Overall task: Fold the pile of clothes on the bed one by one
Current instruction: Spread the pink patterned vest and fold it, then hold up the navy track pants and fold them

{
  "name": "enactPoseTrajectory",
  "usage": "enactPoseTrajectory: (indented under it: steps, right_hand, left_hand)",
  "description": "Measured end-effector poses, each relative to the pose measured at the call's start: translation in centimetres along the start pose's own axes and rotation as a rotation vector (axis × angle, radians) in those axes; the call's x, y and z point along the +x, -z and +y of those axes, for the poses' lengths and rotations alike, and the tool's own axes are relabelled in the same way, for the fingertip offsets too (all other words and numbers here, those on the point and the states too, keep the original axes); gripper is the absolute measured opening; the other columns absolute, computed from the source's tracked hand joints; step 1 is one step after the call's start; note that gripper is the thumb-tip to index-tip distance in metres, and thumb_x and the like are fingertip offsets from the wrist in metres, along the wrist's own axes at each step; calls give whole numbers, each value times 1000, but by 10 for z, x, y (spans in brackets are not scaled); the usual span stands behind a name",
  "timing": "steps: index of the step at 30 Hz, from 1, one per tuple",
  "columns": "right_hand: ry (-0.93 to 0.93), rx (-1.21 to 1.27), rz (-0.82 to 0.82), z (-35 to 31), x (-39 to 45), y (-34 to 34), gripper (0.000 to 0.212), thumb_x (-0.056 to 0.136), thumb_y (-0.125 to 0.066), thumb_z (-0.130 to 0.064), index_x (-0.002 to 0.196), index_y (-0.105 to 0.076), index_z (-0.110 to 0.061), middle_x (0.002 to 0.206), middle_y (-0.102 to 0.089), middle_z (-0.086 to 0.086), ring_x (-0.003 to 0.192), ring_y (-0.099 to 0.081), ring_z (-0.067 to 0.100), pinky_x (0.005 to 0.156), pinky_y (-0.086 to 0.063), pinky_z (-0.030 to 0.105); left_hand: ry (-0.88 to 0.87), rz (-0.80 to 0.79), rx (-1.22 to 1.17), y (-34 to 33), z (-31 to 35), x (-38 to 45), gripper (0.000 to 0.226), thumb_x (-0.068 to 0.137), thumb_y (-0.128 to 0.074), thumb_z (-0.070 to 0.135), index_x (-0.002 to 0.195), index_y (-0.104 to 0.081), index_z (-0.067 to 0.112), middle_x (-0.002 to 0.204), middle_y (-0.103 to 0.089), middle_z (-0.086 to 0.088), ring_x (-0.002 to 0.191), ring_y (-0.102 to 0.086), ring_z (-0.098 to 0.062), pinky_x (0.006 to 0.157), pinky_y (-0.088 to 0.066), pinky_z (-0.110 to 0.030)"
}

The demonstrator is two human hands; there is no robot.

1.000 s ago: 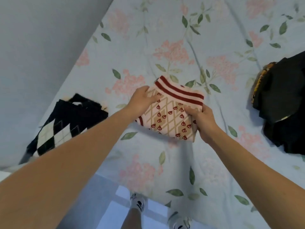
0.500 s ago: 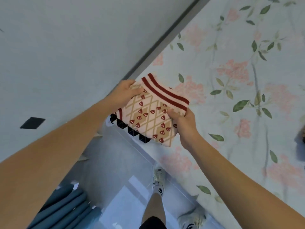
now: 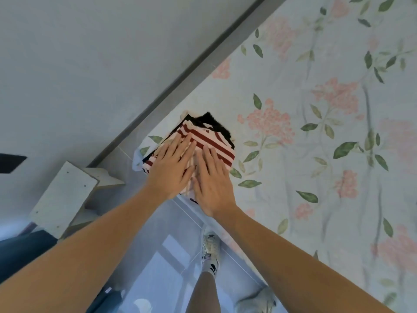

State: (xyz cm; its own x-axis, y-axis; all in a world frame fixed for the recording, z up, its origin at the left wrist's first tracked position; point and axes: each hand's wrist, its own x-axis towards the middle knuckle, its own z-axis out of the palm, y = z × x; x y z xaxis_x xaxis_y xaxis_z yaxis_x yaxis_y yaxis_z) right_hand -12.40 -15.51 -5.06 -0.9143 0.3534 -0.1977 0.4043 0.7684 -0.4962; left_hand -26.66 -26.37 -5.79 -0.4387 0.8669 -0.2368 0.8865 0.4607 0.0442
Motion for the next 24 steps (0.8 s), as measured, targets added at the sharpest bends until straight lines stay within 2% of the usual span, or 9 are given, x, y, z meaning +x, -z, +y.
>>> enactPoseTrajectory:
  steps: [4,8,12,14,18,20,24]
  right_hand:
    - [-30,-81,-13,12,19,-19,63,110,-13,-40,167,-6,-12,175,4,9,161,12,26,130,-10,49]
    - [-31,-38,-5,14,21,-22,64,111,-20,-42,167,-7,-14,175,5,8,161,13,25,130,-9,50]
    - [-120,126,72,29,-9,16,67,111,-34,-42,168,-5,-19,175,8,2,160,14,16,131,-5,48]
    - [-184,173,145,58,-34,39,70,110,-40,-40,168,-5,-19,176,5,0,161,11,15,131,-7,49]
    - [-357,181,277,135,-94,78,72,108,-44,-37,167,-8,-18,176,2,0,161,9,16,131,-9,50]
    - [-434,192,339,178,-128,98,72,107,-45,-36,167,-10,-18,176,0,-1,161,7,15,131,-7,49]
    - [-549,177,431,265,-199,134,74,105,-47,-37,167,-11,-19,176,-1,0,161,6,15,131,-5,47]
  left_hand:
    - [27,13,-30,-21,-11,14,65,110,-16,49,166,-14,16,173,-6,-10,161,-1,-29,128,-15,-51]
    - [17,10,14,-19,-12,17,66,109,-20,50,166,-15,16,173,-4,-15,160,-1,-34,128,-14,-54]
    - [54,34,-2,18,18,15,72,107,-25,53,166,-11,14,173,-3,-17,160,0,-35,127,-15,-57]
    - [42,71,-69,39,48,23,72,107,-30,48,166,-11,12,173,-4,-15,160,-3,-33,127,-14,-56]
    - [-178,91,-148,60,135,59,68,107,-34,40,165,-13,11,173,-8,-10,160,-5,-29,127,-16,-55]
    - [-259,97,-160,63,192,82,67,107,-34,40,165,-16,11,173,-12,-8,160,-8,-29,126,-19,-56]
    - [-389,91,-221,60,326,117,67,107,-35,42,165,-17,16,173,-14,-4,161,-6,-25,128,-15,-52]
